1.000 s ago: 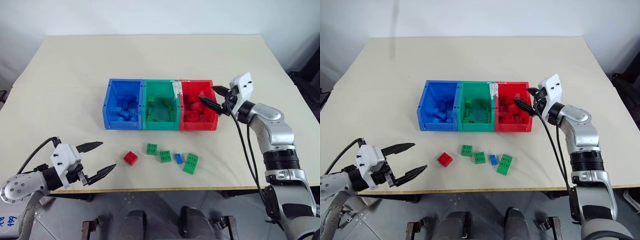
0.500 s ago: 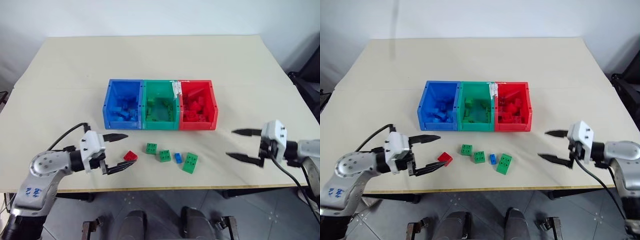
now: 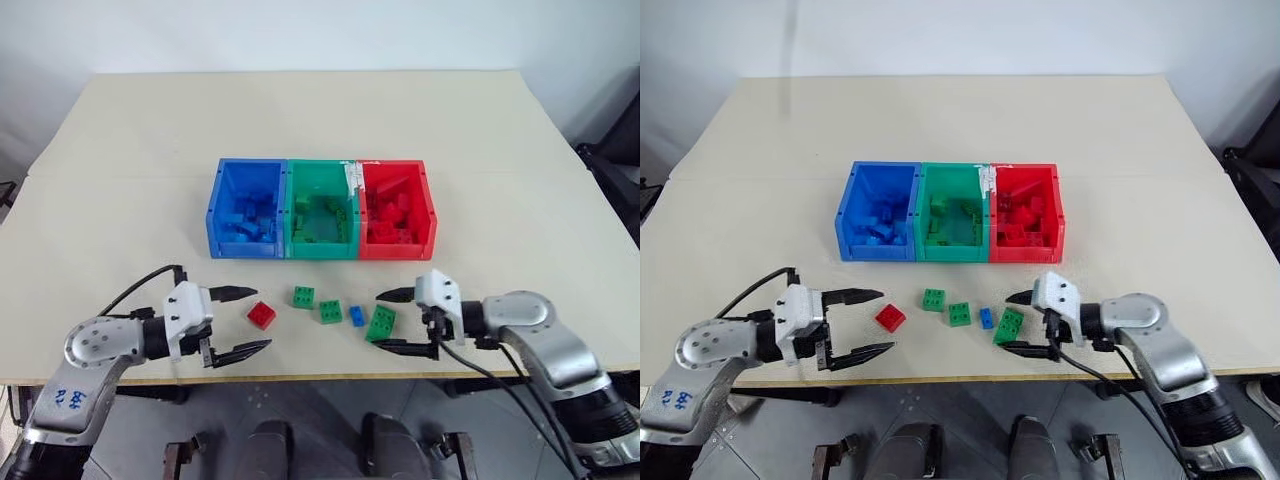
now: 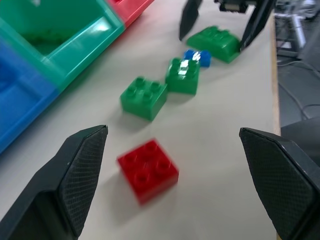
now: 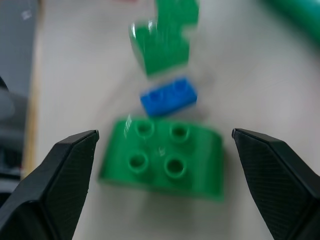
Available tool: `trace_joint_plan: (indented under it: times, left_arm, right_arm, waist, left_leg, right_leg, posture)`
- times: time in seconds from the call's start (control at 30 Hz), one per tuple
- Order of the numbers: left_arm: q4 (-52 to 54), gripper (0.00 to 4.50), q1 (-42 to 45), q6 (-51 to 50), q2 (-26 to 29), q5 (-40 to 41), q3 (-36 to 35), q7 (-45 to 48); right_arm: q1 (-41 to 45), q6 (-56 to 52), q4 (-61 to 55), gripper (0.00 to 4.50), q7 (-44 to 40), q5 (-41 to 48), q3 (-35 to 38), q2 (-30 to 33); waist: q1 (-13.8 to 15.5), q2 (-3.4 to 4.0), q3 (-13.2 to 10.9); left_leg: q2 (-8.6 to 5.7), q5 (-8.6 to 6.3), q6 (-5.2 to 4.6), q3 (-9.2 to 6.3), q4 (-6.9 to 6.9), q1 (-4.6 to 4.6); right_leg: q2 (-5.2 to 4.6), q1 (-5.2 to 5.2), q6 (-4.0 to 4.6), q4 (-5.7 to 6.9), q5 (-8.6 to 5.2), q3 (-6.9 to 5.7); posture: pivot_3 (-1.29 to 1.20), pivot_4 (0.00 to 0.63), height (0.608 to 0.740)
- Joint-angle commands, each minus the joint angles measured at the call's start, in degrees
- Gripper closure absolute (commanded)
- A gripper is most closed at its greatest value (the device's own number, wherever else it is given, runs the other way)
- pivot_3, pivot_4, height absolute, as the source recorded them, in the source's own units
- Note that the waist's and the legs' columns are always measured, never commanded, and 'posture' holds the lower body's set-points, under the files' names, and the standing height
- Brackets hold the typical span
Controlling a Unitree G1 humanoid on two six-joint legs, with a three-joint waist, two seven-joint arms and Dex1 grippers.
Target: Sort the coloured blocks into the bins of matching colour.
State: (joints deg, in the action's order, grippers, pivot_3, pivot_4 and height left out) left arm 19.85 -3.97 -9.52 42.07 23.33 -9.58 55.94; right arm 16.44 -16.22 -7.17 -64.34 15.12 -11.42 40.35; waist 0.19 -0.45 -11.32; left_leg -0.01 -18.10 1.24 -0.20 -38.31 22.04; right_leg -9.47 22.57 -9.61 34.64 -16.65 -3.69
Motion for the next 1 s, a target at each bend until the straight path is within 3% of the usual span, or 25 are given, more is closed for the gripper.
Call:
trace_joint_plan:
  times: [0.03,0.1,0.27,0.37,0.57,0.7,0.93,1.0]
  left_arm:
    - [4.29,0.00,-2.92,-0.10,0.75,0.96,-3.61,-1.15]
    - [5.14,0.00,-4.16,-0.38,0.74,1.00,-4.54,-1.67]
    - [6.43,0.00,-5.02,-0.96,0.19,1.45,-5.34,-2.71]
    - [7.32,0.00,-5.64,-1.40,-0.33,2.03,-5.68,-3.48]
    - [8.28,0.00,-9.41,-2.79,-2.03,4.54,-11.58,-6.67]
    - [8.24,0.00,-13.99,-3.81,-3.09,5.14,-16.17,-8.20]
    - [10.35,0.00,-20.64,-4.51,-4.44,6.66,-21.70,-8.63]
    - [10.67,0.00,-20.46,-4.92,-4.39,7.10,-21.84,-8.84]
  right_arm:
    - [0.25,2.19,2.20,0.66,-1.21,-2.40,-1.37,0.68]
    - [0.47,2.69,2.82,1.17,-2.06,-2.23,-1.36,0.76]
    - [0.81,4.30,3.90,1.18,-2.91,-0.78,-0.08,0.03]
    - [1.34,3.67,3.32,1.18,-4.35,4.55,3.70,-0.72]
    - [11.33,-9.98,0.24,1.18,0.76,17.27,11.13,-4.26]
    - [24.89,-16.39,5.44,1.18,12.11,12.56,7.55,-12.03]
    - [37.45,-8.65,23.34,1.18,19.20,0.26,1.80,-20.82]
    - [38.81,-6.64,26.97,0.45,19.70,-0.81,1.98,-22.20]
  waist:
    - [-0.13,-0.03,0.02]
    - [-0.07,-0.03,0.02]
    - [0.02,-0.09,0.05]
    - [-0.06,-0.09,0.05]
    - [-0.66,-0.08,0.04]
    - [-1.80,-0.07,0.04]
    - [-1.31,-0.10,0.06]
    - [-1.10,-0.11,0.06]
  left_leg:
    - [0.01,0.00,0.00,0.00,0.00,0.00]
    - [0.01,0.00,0.00,0.00,0.01,-0.03]
    - [0.01,0.00,0.00,0.00,0.00,-0.03]
    - [0.01,0.00,0.00,0.00,0.01,-0.03]
    - [0.05,0.00,0.01,0.00,0.01,-0.04]
    - [0.16,0.02,0.10,0.01,0.05,-0.08]
    - [0.05,-0.05,0.07,-0.03,0.09,0.12]
    - [0.02,-0.06,0.03,-0.05,0.08,0.13]
  right_leg:
    - [0.00,0.00,0.00,-0.01,0.00,-0.01]
    - [0.00,-0.02,0.00,0.01,0.00,-0.01]
    - [0.00,-0.03,0.00,0.00,0.00,-0.01]
    - [0.00,-0.03,0.00,0.00,0.00,-0.01]
    - [0.00,-0.02,0.01,0.01,0.00,-0.01]
    - [0.07,0.06,0.12,0.13,0.01,-0.02]
    - [0.03,0.24,0.16,0.13,-0.01,-0.02]
    - [0.02,0.25,0.16,0.12,0.00,-0.03]
  posture:
    - [0.00,0.150,0.740]
    - [0.00,0.150,0.740]
    - [0.00,0.150,0.740]
    - [0.00,0.150,0.740]
    - [0.00,0.150,0.740]
    - [0.00,0.150,0.740]
    - [0.00,0.150,0.740]
    - [0.00,0.150,0.740]
